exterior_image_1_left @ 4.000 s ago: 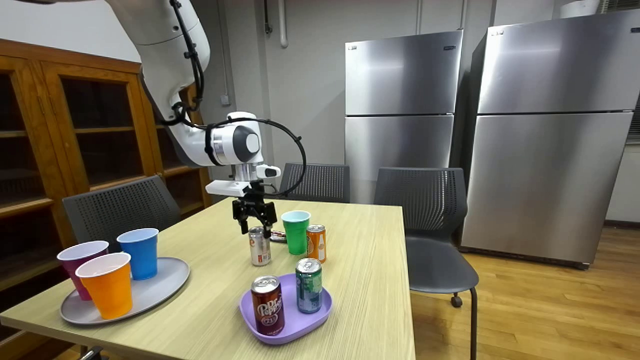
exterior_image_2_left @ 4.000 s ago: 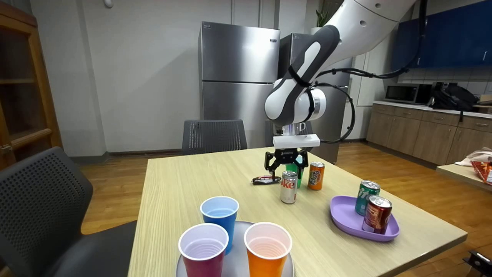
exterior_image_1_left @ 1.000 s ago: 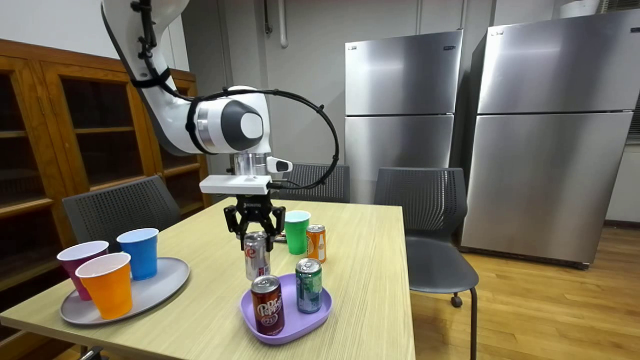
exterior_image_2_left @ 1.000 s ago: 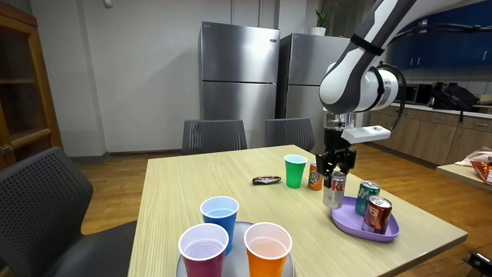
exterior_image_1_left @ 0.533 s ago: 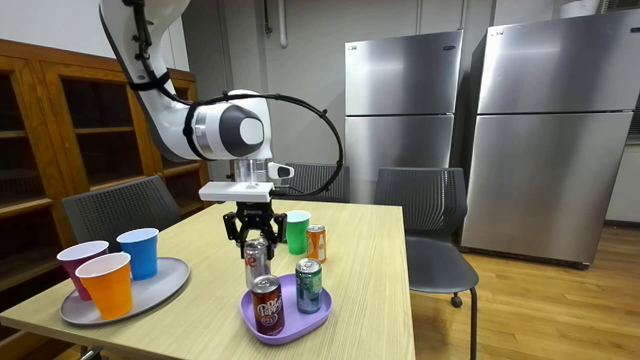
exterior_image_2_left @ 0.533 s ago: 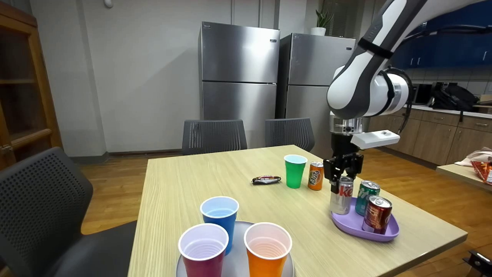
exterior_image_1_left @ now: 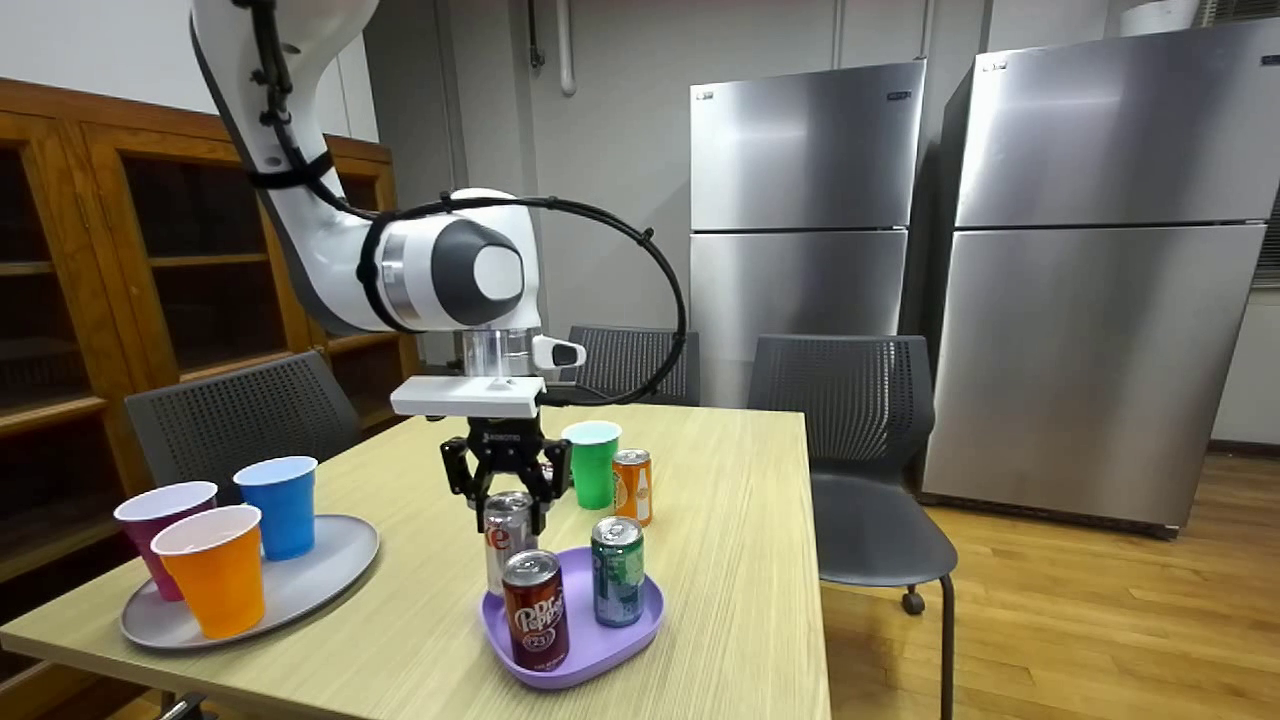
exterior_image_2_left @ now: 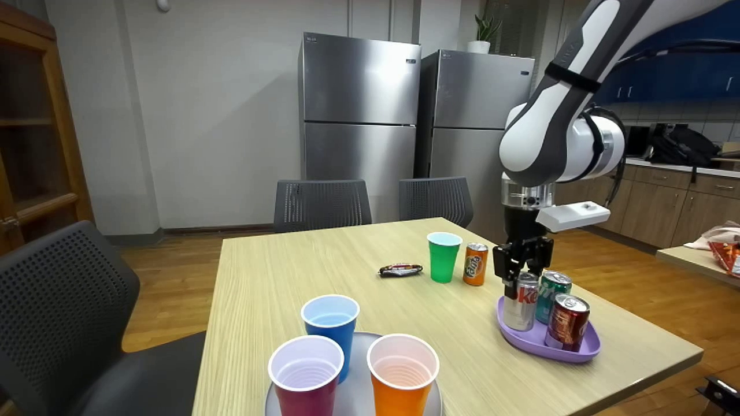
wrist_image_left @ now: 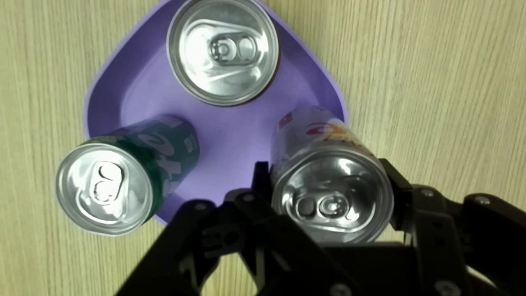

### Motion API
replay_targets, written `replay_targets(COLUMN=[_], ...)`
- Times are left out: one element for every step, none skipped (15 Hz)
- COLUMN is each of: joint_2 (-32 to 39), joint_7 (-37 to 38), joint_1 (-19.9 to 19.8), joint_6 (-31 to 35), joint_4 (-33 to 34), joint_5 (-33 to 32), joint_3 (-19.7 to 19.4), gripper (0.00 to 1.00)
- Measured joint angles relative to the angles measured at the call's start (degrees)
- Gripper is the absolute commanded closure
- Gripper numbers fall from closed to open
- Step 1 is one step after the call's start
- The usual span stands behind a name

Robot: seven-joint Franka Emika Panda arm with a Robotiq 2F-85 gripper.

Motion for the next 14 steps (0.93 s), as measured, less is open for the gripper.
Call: replay_targets(joint_2=[0.0, 0.0, 0.0, 0.0, 0.0, 0.0, 0.1, 0.1, 0.2, 0.3, 0.4, 0.6, 0.8, 0.9], joint_7=[0.0, 0.1, 0.1, 0.2, 0.2, 0.2, 0.2, 0.2, 0.3, 0.4, 0.7, 0.8, 0.9, 0.9], joint_1=[0.0, 0.0, 0.0, 0.0, 0.0, 0.0, 0.0, 0.0, 0.0, 0.0, 0.0, 0.0, 0.0, 0.1], joint_6=[0.3, 0.7, 1.0, 1.4, 1.7, 1.9, 2.0, 2.1, 2.1, 2.2, 2.3, 2.5, 2.7, 3.0], joint_4=[-0.2, -0.4, -0.5, -0.7, -0.8, -0.9, -1.0, -1.0, -1.1, -1.2, -1.3, -1.3, -1.4, -1.4], joint_5=[-0.7, -1.3, -2.0, -2.6, -3.2, -3.6, -4.0, -4.3, -4.6, -5.1, -5.4, -5.7, -5.8, -5.9], joint_3=[-0.3, -0.6, -0.9, -1.3, -1.6, -1.8, -1.9, -2.0, -2.0, -2.0, -2.0, -2.0, -2.0, -2.0], gripper=[0.61, 0.61, 0.61, 0.61, 0.61, 0.61, 0.61, 0.61, 0.61, 0.61, 0.61, 0.61, 0.61, 0.61])
